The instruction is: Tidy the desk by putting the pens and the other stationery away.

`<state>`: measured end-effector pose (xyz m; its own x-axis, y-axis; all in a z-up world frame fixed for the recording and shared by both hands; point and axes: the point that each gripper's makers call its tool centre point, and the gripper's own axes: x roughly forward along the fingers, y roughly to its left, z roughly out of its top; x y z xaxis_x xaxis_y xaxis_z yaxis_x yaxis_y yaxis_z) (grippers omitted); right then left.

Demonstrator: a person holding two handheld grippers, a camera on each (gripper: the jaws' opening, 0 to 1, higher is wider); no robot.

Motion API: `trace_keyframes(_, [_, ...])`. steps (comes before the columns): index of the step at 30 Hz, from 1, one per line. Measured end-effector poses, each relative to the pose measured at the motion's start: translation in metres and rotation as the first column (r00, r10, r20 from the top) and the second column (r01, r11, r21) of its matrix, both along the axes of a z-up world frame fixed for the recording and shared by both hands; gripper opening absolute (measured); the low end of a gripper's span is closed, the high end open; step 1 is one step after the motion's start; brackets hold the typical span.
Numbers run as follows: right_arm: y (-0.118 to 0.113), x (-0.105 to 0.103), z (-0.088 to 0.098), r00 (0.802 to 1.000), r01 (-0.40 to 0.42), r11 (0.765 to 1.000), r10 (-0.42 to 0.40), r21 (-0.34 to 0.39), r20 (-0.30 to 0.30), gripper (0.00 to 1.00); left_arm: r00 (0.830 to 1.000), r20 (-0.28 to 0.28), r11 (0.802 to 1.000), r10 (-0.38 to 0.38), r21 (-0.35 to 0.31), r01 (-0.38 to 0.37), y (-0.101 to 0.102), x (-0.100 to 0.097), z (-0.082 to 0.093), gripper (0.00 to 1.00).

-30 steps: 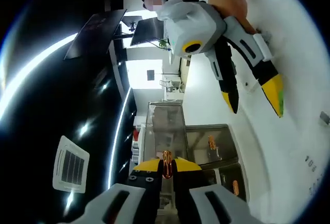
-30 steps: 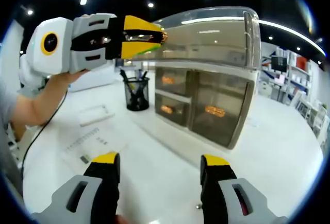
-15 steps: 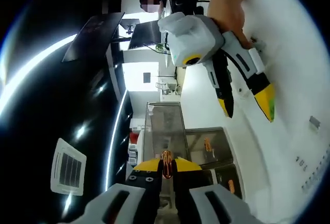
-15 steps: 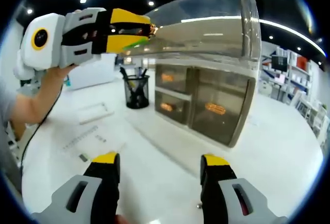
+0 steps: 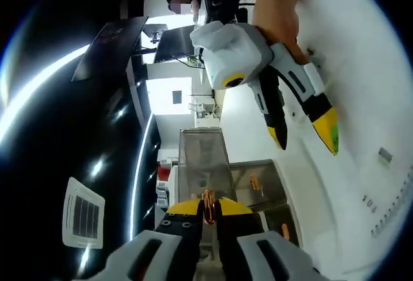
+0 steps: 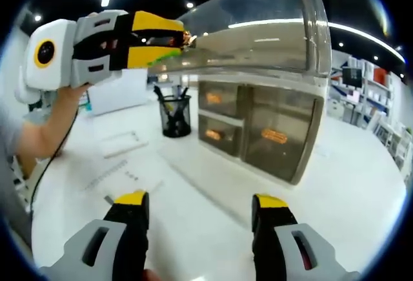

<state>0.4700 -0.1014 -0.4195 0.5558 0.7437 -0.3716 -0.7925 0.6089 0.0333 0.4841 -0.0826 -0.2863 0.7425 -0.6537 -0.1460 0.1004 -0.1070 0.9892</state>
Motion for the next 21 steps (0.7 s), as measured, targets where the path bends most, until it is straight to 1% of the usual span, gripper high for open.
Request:
trace_keyframes(3, [0.001, 0.001, 0.0, 1.0, -0.002, 1.0, 0.002, 0.003, -0.004, 0.61, 1.0, -0.006, 1.0, 0.0, 0.014, 0.0, 0.0, -0.001, -0.002, 0.09])
trace_keyframes(8, [0.001, 0.001, -0.001, 1.0, -0.003, 1.0, 0.003, -0.002, -0.006, 0.62, 1.0, 0.0, 0.999, -0.001, 0.036, 0.001, 0.001, -0.001, -0.003, 0.09])
trace_keyframes(14, [0.004, 0.001, -0.006, 1.0, -0.018, 1.0, 0.018, -0.012, -0.023, 0.62, 1.0, 0.009, 0.998, -0.014, 0.059, 0.013, 0.002, -0.003, -0.002, 0.11])
trace_keyframes(16, [0.004, 0.001, -0.007, 1.0, -0.02, 1.0, 0.019, -0.015, -0.025, 0.63, 0.999, -0.018, 0.998, -0.038, 0.052, 0.039, 0.001, -0.005, -0.002, 0.13])
trace_keyframes(17, [0.005, 0.002, -0.007, 0.999, -0.022, 1.0, 0.022, -0.014, -0.026, 0.63, 0.995, -0.065, 0.997, -0.074, 0.023, 0.075, -0.004, -0.01, -0.002, 0.13])
trace_keyframes(18, [0.005, 0.002, -0.006, 0.999, -0.023, 1.0, 0.023, -0.011, -0.025, 0.63, 0.991, -0.092, 0.996, -0.093, -0.018, 0.092, -0.006, -0.014, 0.001, 0.15])
trace_keyframes(19, [0.005, 0.002, -0.005, 0.999, -0.024, 1.0, 0.024, -0.008, -0.025, 0.63, 0.984, -0.117, 0.99, -0.131, -0.062, 0.124, -0.01, -0.021, 0.007, 0.2])
trace_keyframes(20, [0.005, 0.002, -0.004, 0.999, -0.027, 1.0, 0.027, -0.005, -0.026, 0.63, 0.962, -0.175, 0.972, -0.211, -0.141, 0.188, -0.017, -0.033, 0.013, 0.24])
trace_keyframes(21, [0.006, 0.002, -0.005, 0.999, -0.029, 1.0, 0.029, 0.001, -0.027, 0.63, 0.911, -0.264, 0.933, -0.316, -0.262, 0.248, -0.023, -0.05, 0.024, 0.26])
